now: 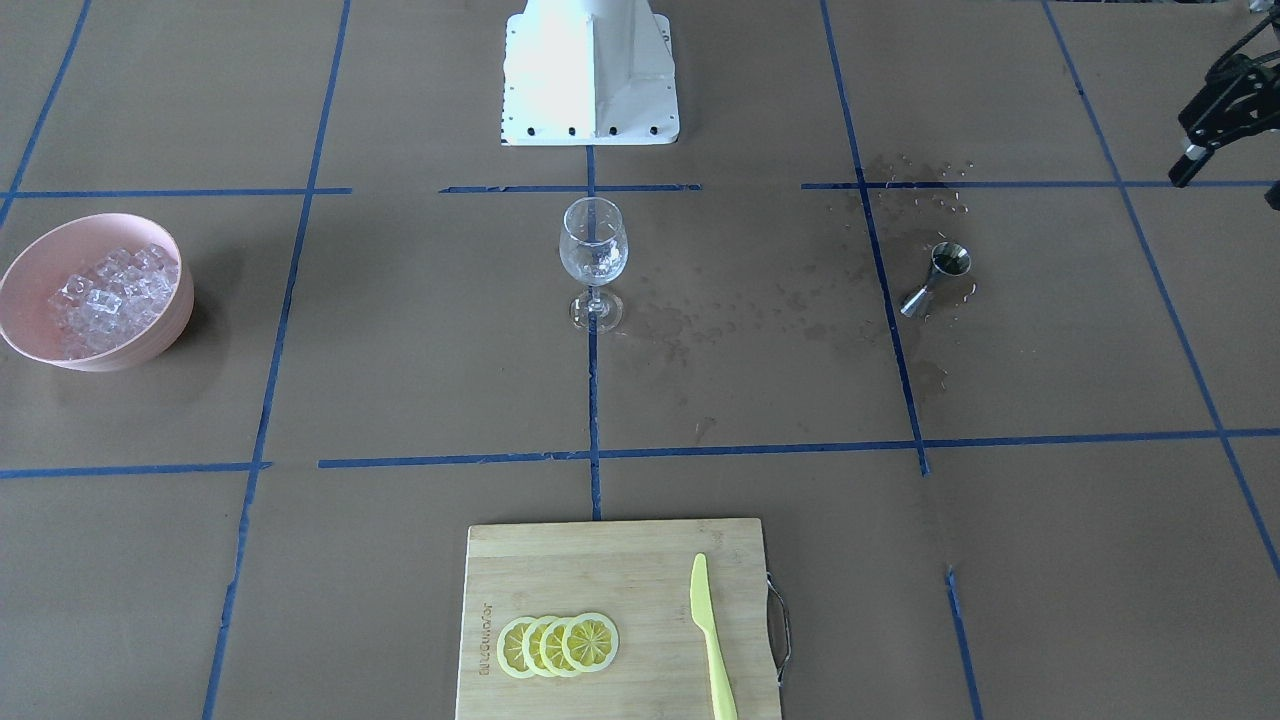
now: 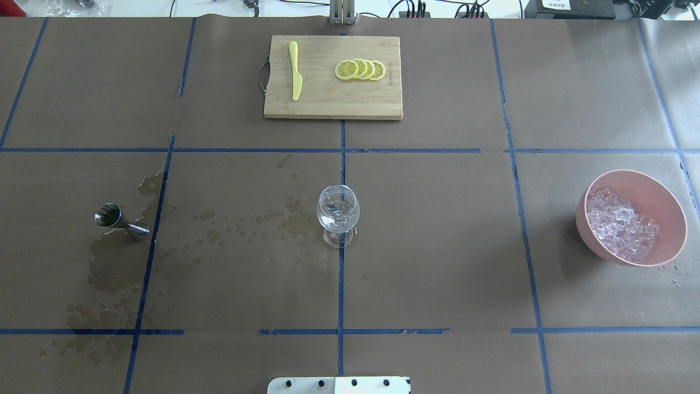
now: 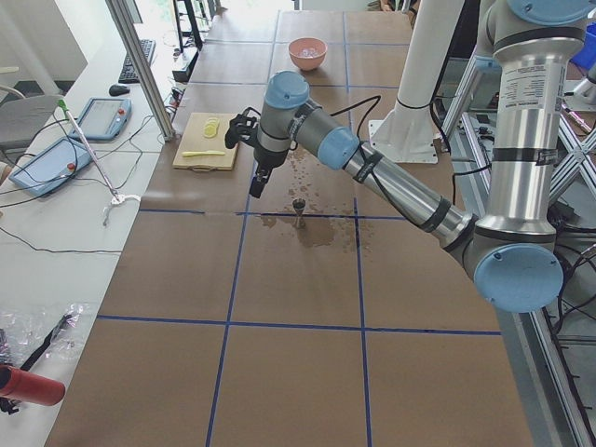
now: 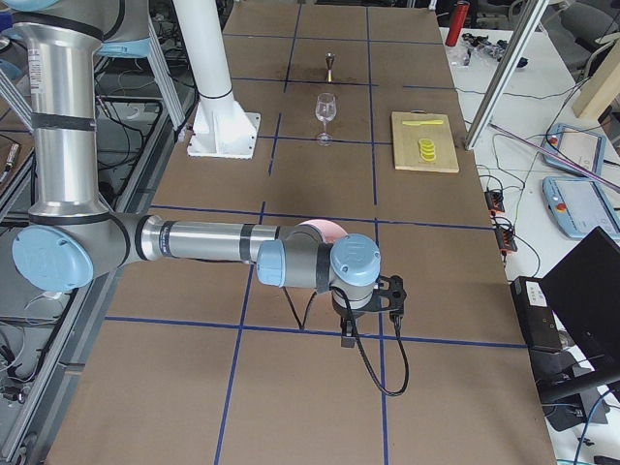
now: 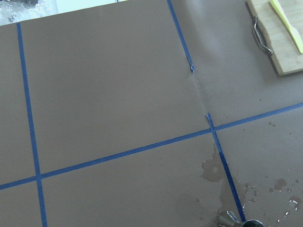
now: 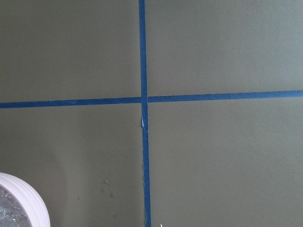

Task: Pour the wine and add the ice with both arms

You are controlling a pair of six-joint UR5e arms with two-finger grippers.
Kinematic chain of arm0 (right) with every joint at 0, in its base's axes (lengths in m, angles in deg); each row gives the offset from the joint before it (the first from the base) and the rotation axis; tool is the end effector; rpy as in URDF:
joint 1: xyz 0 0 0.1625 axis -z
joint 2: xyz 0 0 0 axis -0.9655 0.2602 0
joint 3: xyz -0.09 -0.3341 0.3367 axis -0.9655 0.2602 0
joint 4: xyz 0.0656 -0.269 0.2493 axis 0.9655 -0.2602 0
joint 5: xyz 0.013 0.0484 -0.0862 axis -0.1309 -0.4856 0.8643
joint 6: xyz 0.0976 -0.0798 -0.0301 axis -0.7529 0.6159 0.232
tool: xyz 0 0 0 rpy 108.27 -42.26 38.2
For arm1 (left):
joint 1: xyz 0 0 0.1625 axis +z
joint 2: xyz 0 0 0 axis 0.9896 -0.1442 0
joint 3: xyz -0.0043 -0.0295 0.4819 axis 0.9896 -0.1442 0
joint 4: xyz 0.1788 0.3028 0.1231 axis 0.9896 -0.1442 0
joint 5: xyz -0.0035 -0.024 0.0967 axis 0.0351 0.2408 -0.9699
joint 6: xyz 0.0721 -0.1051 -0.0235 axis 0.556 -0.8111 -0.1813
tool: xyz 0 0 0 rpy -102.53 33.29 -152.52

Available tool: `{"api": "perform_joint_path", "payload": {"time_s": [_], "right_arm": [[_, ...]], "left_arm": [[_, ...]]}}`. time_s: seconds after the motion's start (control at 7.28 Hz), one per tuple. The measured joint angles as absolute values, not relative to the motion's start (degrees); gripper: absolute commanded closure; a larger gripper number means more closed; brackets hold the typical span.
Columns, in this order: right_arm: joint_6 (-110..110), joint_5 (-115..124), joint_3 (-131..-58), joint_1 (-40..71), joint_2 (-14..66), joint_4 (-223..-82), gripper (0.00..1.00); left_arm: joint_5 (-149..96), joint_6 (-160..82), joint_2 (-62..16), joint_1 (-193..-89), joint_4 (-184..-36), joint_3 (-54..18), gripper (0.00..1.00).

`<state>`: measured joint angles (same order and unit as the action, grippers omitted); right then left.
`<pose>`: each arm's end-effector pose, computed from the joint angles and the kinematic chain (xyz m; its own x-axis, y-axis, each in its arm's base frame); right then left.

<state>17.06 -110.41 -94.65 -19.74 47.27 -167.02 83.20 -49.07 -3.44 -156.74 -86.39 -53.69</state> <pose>0.0725 -0.4314 0.7214 0.6699 0.0364 0.7416 -0.0739 0.9971 0.0178 0.0619 -0.4161 0.4507 0.6439 0.2335 -0.7286 0.0758 0.9281 0.3645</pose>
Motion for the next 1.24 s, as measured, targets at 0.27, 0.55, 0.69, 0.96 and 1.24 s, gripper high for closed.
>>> {"api": "perform_joint_path", "payload": {"time_s": [0.27, 0.55, 0.69, 0.96, 1.24], "right_arm": [[16.85, -110.98, -95.8, -19.72, 47.03, -166.91, 0.0], [16.81, -111.49, -96.6, -19.67, 46.94, -166.8, 0.0], [16.81, -111.59, -97.09, -19.63, 46.93, -166.77, 0.0], [16.5, -111.77, -98.38, -19.53, 46.76, -166.81, 0.0], [14.84, -111.96, -98.82, -19.34, 46.23, -166.91, 0.0]], "left_arm": [[76.42, -62.23, 3.18, -148.31, -96.65, -59.26, 0.06], [65.74, -75.91, 13.9, -137.23, -115.22, -60.62, 0.06], [58.41, -82.03, 16.67, -130.4, -119.91, -60.76, 0.06], [41.53, -94.33, 18.61, -114.44, -122.5, -60.65, 0.06], [26.24, -103.89, 19.35, -100.68, -121.85, -59.55, 0.06]]}}
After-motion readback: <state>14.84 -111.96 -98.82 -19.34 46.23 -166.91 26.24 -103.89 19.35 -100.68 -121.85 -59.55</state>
